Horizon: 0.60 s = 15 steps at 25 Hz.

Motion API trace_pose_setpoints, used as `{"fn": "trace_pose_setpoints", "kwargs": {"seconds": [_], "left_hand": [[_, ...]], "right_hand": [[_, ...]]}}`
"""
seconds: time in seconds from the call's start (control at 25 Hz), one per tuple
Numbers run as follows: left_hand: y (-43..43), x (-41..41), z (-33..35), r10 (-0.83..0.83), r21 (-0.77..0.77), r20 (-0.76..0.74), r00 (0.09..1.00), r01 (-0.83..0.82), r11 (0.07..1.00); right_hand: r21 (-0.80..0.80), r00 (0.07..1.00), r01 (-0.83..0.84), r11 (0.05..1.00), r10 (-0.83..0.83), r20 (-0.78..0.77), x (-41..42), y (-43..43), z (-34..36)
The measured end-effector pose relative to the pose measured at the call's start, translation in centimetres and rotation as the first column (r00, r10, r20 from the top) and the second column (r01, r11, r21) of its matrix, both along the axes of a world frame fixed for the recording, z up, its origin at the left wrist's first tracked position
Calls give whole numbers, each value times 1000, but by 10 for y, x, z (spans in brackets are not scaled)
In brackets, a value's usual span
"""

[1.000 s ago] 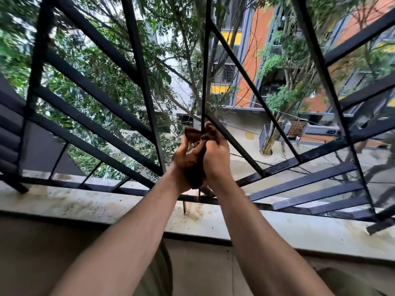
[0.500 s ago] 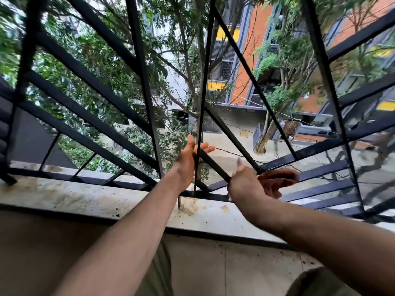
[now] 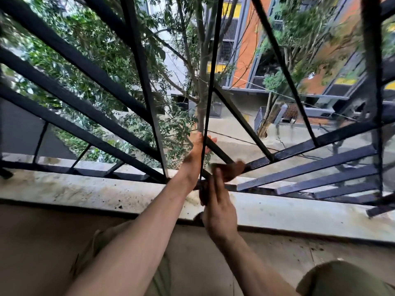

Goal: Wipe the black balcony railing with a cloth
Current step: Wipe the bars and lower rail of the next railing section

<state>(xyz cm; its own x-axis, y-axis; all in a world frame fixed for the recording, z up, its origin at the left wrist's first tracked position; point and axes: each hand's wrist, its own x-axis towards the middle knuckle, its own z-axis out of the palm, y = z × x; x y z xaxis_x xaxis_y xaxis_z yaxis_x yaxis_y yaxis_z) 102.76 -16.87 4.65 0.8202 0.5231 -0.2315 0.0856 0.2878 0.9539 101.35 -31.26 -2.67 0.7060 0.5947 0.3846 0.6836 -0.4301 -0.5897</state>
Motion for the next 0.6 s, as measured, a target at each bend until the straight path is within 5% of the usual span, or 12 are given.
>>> {"fn": "trace_pose_setpoints", "kwargs": {"seconds": [0.12,0.2,0.24,0.28,0.32,0.36,0.44,0.48,0.52,0.56,0.6], "left_hand": [[5,-3,-14,-59,-70,-50,997,55,996],[4,-1,-25,-47,-67,-114,992,40,997],[5,0,-30,-23,-92,-135,991,11,996],[5,0,-32,-6,-124,-141,990,-12,992],[7,1,-33,11,-157,-145,989,-34,987],[11,2,-34,5,-180,-142,990,-31,983],[18,2,-38,-28,-164,-168,985,0,986],[17,0,-42,-44,-140,-190,981,17,990],[14,-3,-42,-67,-120,-225,972,41,992],[13,-5,-43,-90,-102,-249,964,66,993],[11,-7,-43,-111,-98,-260,959,88,991]], "right_hand": [[-453,972,101,886,9,234,45,21,-16],[-508,982,182,842,-176,60,51,44,-7],[-430,950,163,888,-259,-175,45,59,-3],[-239,821,136,961,-244,-515,36,71,2],[18,640,160,987,-90,-763,28,79,3],[191,560,165,968,67,-826,22,75,-1],[103,842,-135,985,169,-512,33,41,-2],[-211,962,-236,948,197,-192,47,23,-9],[-555,962,-165,815,258,93,54,6,-8],[-685,936,-41,727,268,229,56,-2,-11],[-680,957,-8,733,202,207,52,4,-19]]}}
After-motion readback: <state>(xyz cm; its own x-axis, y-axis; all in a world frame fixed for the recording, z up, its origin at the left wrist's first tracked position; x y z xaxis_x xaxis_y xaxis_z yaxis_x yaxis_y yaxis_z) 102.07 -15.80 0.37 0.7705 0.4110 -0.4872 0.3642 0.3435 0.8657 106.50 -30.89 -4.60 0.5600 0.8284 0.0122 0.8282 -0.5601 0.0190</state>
